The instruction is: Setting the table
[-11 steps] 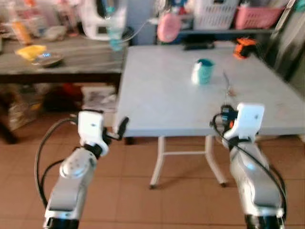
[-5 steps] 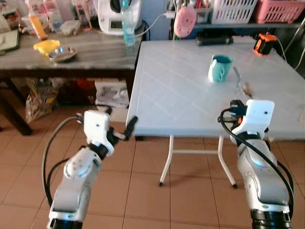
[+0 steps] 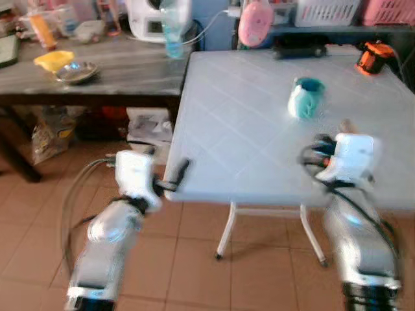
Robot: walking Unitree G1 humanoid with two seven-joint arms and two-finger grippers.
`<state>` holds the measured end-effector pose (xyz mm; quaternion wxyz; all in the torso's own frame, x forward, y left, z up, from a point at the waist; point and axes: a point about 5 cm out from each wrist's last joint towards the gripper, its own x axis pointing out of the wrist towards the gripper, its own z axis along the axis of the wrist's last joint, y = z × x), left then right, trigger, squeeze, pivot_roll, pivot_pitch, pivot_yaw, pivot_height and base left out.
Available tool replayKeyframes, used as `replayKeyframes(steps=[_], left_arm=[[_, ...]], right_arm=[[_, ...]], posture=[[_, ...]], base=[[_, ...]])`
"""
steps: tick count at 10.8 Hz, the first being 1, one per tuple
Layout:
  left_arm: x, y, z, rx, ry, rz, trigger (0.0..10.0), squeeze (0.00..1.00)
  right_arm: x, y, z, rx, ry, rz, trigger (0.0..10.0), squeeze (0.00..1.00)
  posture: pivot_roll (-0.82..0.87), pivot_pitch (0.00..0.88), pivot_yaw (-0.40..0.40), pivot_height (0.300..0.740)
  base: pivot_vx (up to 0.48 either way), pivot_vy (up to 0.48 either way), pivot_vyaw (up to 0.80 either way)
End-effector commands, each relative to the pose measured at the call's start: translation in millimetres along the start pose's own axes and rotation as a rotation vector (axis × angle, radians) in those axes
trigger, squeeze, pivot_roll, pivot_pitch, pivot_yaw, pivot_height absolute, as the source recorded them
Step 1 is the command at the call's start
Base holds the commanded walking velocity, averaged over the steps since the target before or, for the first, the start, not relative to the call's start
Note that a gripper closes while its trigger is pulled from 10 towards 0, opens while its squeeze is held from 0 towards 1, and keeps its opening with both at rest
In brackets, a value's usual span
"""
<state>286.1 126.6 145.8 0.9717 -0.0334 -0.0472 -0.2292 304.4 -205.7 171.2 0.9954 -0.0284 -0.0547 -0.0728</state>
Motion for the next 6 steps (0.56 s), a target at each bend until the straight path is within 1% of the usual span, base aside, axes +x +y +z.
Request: replayKeyframes(steps=[1,2,4,5,6], left_arm=[[-6.4,10.2,1.9,0.022,0.003,0.03,10.0,0.0],[-7.1,9.0,0.5,0.023,0.01,0.025,10.0,0.0],[-7.9,4.4,-1.8,0.013,0.025,0.001,10.0,0.0],[-8.4,2.0,-2.9,0.015,0.031,-0.014,10.0,0.0],[-10.5,-3.5,-5.2,0.011,0.042,-0.059,10.0,0.0]], right_arm=[[2.3,13.1,6.8,0.021,-0.029,0.039,10.0,0.0],[2.5,13.1,6.7,0.02,-0.028,0.041,10.0,0.0],[2.3,13.0,5.7,0.017,-0.024,0.04,10.0,0.0],[2.3,12.8,5.3,0.016,-0.023,0.04,10.0,0.0],[1.9,13.0,4.6,0.016,-0.02,0.039,10.0,0.0]], posture=[[-0.01,0.041,0.037,0.74],[-0.01,0.042,0.036,0.74],[-0.01,0.043,0.035,0.74],[-0.01,0.043,0.035,0.74],[-0.01,0.043,0.034,0.74]], base=[[0.394,0.0,0.0],[0.39,0.0,0.0],[0.266,0.0,0.0],[0.0,0.0,0.0],[0.0,0.0,0.0]])
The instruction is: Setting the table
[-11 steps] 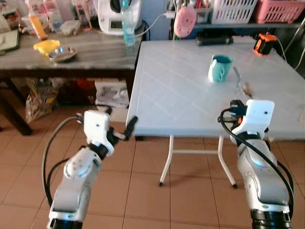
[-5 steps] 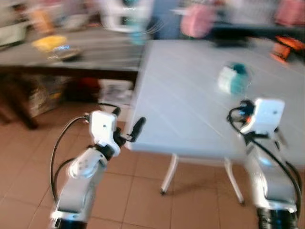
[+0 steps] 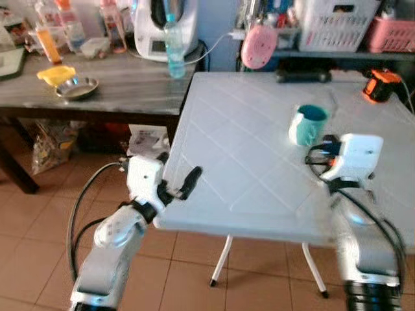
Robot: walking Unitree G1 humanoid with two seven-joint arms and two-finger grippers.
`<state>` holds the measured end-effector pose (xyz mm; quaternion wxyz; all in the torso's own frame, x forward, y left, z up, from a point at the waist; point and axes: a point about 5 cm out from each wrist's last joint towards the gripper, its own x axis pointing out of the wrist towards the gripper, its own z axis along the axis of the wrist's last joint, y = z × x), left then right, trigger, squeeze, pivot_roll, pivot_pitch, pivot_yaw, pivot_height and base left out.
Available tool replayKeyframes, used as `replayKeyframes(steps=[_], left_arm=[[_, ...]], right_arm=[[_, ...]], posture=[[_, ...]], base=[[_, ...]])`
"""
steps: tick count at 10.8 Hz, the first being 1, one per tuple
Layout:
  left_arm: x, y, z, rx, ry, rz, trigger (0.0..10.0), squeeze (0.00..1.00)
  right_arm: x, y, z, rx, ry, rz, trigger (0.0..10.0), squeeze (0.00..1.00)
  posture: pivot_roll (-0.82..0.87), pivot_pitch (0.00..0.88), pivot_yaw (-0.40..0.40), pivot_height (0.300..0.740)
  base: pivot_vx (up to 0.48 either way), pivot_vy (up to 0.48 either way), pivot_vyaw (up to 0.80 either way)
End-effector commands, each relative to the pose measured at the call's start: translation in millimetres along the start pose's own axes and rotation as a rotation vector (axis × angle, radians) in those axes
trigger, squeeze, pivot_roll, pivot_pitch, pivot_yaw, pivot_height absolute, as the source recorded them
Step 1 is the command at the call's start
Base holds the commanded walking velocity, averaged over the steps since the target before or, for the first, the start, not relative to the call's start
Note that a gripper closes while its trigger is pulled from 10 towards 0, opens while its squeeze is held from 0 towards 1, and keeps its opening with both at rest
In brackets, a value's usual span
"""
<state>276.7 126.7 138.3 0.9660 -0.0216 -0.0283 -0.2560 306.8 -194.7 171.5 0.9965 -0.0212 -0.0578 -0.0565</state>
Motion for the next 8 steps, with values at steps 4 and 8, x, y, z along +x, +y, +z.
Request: replayKeyframes(steps=[4,8], left_arm=[[-11.8,-14.0,-8.0,0.018,0.076,-0.171,10.0,0.0],[-19.9,-27.8,-12.7,-0.001,0.138,-0.323,10.0,0.0]], right_arm=[[0.6,24.7,-4.0,0.088,0.05,0.097,10.0,0.0],[-9.9,64.4,-23.9,0.343,0.305,0.273,10.0,0.0]], posture=[[-0.01,0.048,0.026,0.74],[-0.01,0.051,0.022,0.74]], base=[[0.0,0.0,0.0],[0.0,0.0,0.0]])
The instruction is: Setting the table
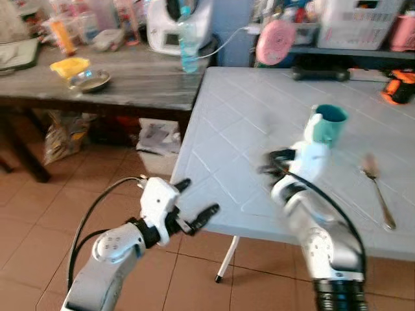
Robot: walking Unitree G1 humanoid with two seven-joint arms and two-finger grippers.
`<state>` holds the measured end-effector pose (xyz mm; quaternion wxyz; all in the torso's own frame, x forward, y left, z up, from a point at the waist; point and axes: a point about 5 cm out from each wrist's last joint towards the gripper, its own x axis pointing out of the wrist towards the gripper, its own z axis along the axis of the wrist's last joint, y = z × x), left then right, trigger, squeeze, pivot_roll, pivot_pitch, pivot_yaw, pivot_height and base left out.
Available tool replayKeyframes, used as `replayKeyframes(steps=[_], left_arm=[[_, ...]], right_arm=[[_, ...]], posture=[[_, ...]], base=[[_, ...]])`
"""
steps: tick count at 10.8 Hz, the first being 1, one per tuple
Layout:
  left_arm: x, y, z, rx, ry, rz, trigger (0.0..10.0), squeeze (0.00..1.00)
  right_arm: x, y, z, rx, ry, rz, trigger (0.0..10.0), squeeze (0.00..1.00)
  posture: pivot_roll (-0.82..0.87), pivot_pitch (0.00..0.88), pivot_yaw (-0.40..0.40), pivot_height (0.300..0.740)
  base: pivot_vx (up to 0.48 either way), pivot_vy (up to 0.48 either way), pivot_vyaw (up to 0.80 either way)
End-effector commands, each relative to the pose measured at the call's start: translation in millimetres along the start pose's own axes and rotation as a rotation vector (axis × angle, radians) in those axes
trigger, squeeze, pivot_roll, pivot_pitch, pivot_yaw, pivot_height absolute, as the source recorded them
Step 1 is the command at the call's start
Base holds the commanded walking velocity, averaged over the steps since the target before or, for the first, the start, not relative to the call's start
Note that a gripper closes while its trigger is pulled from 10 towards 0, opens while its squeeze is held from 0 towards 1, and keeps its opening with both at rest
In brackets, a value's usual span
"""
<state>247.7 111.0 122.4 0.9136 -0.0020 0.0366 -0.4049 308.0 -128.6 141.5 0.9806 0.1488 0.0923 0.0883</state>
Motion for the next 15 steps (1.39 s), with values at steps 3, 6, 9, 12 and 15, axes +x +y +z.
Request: replayKeyframes(steps=[3,6,9,12,15], left_arm=[[2.5,1.8,7.3,0.011,-0.028,0.018,10.0,0.0],[2.9,3.9,9.9,0.011,-0.043,0.042,10.0,0.0],[8.1,3.3,10.2,0.009,-0.051,0.05,10.0,0.0],[9.4,3.2,9.8,-0.001,-0.054,0.056,10.0,0.0],[9.5,4.3,10.2,0.004,-0.053,0.059,10.0,0.0]], right_arm=[[-0.5,-6.8,-25.6,0.025,0.152,-0.014,10.0,0.0],[4.0,-14.6,-20.7,-0.005,0.176,-0.034,10.0,1.0],[10.4,-23.6,-8.2,-0.139,0.222,-0.016,10.0,1.0],[10.5,-36.9,3.3,-0.216,0.208,-0.058,10.0,1.0],[11.8,-18.8,7.9,-0.296,0.173,0.006,10.0,1.0]], posture=[[-0.01,0.052,0.025,0.74],[0.0,0.052,0.027,0.74],[-0.01,0.047,0.026,0.74],[-0.01,0.045,0.024,0.74],[-0.01,0.044,0.028,0.74]], base=[[0.0,0.0,0.0],[0.0,0.0,0.0],[0.0,0.0,0.0],[0.0,0.0,0.0],[0.0,0.0,0.0]])
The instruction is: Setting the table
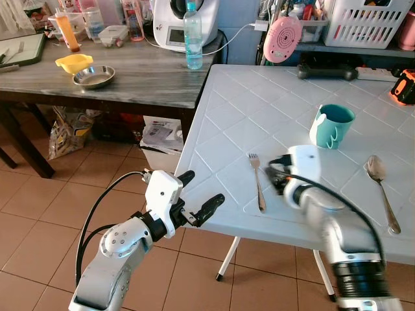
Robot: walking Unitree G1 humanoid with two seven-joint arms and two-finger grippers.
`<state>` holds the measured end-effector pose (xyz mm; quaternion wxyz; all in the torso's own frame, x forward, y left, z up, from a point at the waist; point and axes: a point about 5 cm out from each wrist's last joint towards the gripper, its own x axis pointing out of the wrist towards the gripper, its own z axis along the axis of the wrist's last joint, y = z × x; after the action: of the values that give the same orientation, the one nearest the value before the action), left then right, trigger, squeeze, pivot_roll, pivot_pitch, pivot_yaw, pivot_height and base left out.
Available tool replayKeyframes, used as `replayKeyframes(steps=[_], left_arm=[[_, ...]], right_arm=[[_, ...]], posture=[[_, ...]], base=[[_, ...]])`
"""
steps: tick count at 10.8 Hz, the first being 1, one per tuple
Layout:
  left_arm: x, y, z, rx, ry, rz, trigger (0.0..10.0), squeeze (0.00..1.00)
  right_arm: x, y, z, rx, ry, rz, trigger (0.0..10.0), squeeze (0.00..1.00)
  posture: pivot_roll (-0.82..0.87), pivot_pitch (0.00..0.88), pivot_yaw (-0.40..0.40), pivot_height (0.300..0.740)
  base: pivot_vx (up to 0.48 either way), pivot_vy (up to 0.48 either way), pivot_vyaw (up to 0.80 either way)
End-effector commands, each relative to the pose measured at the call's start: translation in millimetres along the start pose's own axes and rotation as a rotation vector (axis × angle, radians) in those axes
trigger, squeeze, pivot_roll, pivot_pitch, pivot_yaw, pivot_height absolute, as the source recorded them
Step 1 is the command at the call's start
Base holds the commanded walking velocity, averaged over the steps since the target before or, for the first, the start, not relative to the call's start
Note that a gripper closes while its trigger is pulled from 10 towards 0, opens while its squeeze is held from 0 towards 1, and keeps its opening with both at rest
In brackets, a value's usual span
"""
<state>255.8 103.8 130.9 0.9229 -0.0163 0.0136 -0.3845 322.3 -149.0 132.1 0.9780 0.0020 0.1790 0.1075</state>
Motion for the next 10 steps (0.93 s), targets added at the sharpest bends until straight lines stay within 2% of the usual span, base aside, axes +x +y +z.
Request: replayKeyframes(steps=[1,3,4,5,6,8,9,10], left_arm=[[-0.5,3.7,0.8,0.013,0.002,0.016,10.0,0.0],[-0.6,3.4,-1.3,0.012,0.009,0.016,10.0,0.0],[-0.4,2.8,-1.3,0.012,0.009,0.014,10.0,0.0],[-0.2,2.6,-1.4,0.012,0.01,0.013,10.0,0.0],[-0.1,2.9,-1.5,0.012,0.01,0.013,10.0,0.0],[0.0,2.0,-1.9,0.011,0.012,0.01,10.0,0.0],[0.5,1.7,-1.4,0.012,0.01,0.01,10.0,0.0],[0.8,1.5,-0.8,0.012,0.009,0.009,10.0,0.0]], right_arm=[[-1.2,11.1,8.4,-0.011,-0.031,0.044,10.0,1.0],[-2.0,28.5,-1.3,-0.009,-0.004,0.086,10.0,1.0],[-3.7,32.8,-14.0,-0.048,0.049,0.072,10.0,1.0],[-5.0,28.7,-19.6,-0.081,0.074,0.021,10.0,1.0],[-6.2,27.1,-20.6,-0.086,0.075,0.005,10.0,0.0],[-3.6,26.3,-23.2,-0.077,0.079,-0.004,10.0,0.0],[-0.8,26.8,-23.8,-0.063,0.079,-0.002,5.2,0.0],[5.0,27.3,-27.4,-0.06,0.097,0.0,0.0,0.0]], posture=[[-0.01,0.045,0.027,0.74],[-0.01,0.045,0.027,0.74],[-0.01,0.046,0.027,0.74],[-0.01,0.048,0.026,0.74],[-0.01,0.049,0.027,0.74],[-0.01,0.05,0.028,0.74],[-0.01,0.05,0.028,0.74],[-0.01,0.05,0.03,0.74]], base=[[0.0,0.0,0.0],[0.0,0.0,0.0],[0.0,0.0,0.0],[0.0,0.0,0.0],[0.0,0.0,0.0],[0.0,0.0,0.0],[0.0,0.0,0.0],[0.0,0.0,0.0]])
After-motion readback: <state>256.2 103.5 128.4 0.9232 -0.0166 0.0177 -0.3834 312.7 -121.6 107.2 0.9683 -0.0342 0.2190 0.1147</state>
